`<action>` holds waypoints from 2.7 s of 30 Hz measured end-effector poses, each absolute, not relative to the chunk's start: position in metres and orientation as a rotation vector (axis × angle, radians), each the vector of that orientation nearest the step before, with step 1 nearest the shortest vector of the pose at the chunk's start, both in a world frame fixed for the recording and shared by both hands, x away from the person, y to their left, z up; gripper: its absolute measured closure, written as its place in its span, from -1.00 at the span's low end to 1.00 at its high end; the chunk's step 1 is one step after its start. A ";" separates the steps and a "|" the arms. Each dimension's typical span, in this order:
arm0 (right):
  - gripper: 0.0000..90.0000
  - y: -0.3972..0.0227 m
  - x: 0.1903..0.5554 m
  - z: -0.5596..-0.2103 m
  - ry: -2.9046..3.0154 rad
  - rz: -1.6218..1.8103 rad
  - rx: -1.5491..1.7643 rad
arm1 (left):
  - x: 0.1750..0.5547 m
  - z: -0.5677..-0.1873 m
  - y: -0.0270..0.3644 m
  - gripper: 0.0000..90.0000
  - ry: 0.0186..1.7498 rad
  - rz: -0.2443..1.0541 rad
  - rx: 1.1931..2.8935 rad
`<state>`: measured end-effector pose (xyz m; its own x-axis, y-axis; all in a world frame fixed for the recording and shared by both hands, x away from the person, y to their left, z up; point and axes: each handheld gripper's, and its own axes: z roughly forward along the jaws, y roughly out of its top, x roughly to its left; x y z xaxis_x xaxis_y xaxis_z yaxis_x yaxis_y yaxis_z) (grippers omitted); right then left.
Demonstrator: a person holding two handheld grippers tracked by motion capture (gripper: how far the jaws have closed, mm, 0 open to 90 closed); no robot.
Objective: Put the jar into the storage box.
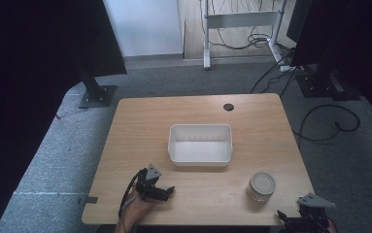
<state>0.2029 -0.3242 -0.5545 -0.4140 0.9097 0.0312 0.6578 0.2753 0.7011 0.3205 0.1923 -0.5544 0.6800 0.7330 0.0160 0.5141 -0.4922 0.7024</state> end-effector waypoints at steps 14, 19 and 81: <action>-0.92 -0.314 0.202 -0.543 2.180 0.961 1.347 | 0.320 -0.554 0.192 -0.97 0.953 0.412 2.205; -0.92 -0.309 0.204 -0.539 2.183 0.984 1.329 | 0.321 -0.554 0.192 -0.97 0.953 0.412 2.205; -0.82 -0.256 0.251 -0.534 2.212 1.072 1.243 | 0.321 -0.554 0.192 -0.97 0.953 0.413 2.205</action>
<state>0.2508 -0.2561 -0.5335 -0.5336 0.8450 0.0351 0.5510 0.3159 0.7725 0.3205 0.1924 -0.5544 0.6802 0.7328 0.0168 0.5133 -0.4926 0.7028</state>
